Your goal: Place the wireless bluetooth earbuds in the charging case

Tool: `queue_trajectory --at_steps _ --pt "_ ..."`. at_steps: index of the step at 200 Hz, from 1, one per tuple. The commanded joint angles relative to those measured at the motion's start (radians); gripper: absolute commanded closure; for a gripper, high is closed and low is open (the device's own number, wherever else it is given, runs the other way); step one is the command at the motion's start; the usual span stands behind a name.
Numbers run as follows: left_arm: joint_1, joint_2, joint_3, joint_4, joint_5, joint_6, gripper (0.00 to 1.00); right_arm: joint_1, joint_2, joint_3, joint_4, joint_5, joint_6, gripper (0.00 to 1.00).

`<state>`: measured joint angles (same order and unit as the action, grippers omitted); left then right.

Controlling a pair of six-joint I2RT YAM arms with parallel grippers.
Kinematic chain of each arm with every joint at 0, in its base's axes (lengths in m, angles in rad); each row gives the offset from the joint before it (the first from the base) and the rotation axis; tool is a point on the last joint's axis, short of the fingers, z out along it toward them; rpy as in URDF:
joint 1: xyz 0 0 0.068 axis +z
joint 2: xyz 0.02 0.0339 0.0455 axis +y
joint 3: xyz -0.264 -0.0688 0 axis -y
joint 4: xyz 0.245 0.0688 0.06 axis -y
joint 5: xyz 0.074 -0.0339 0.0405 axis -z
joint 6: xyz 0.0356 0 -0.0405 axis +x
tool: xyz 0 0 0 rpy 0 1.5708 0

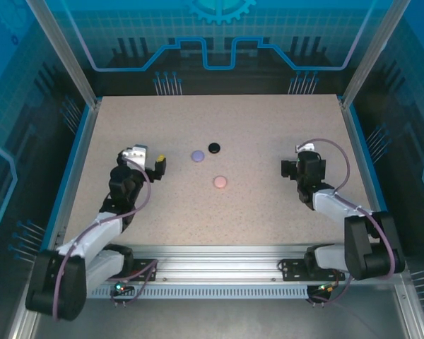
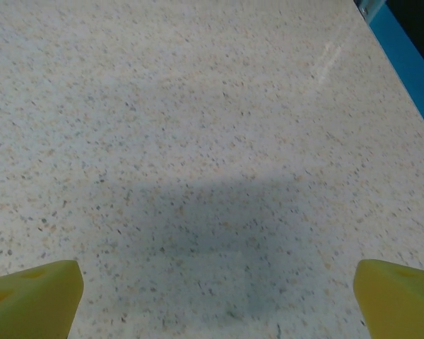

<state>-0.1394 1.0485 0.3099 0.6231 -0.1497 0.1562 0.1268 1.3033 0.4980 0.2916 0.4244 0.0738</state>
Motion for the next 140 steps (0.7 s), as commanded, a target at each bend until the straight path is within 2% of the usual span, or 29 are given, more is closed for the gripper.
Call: queue_trajectory --at_steps 1,17,36,55,61,98,124,140 --pt "0.013 0.129 -0.044 0.214 -0.001 -0.025 0.01 -0.033 0.039 -0.042 0.265 -0.092 -0.033 0.0" --pt "0.027 0.253 -0.052 0.299 0.002 -0.058 0.01 -0.052 0.076 -0.035 0.299 -0.16 -0.017 0.0" --pt "0.044 0.412 -0.095 0.51 0.035 -0.064 0.01 -0.05 0.137 -0.051 0.386 -0.206 -0.036 0.0" --pt "0.06 0.489 -0.066 0.529 0.05 -0.072 0.01 -0.034 0.2 -0.108 0.549 -0.243 -0.073 0.0" --pt "0.064 0.503 -0.062 0.546 0.053 -0.07 0.01 -0.031 0.197 -0.105 0.537 -0.256 -0.08 0.0" --pt "0.075 0.495 0.009 0.402 0.053 -0.088 0.01 -0.065 0.203 -0.067 0.465 -0.354 -0.077 0.0" --pt "0.122 0.493 0.08 0.26 0.104 -0.133 0.01 -0.069 0.203 -0.065 0.461 -0.358 -0.075 0.0" --pt "0.128 0.494 0.083 0.255 0.106 -0.138 0.01 -0.066 0.202 -0.067 0.464 -0.356 -0.076 0.0"
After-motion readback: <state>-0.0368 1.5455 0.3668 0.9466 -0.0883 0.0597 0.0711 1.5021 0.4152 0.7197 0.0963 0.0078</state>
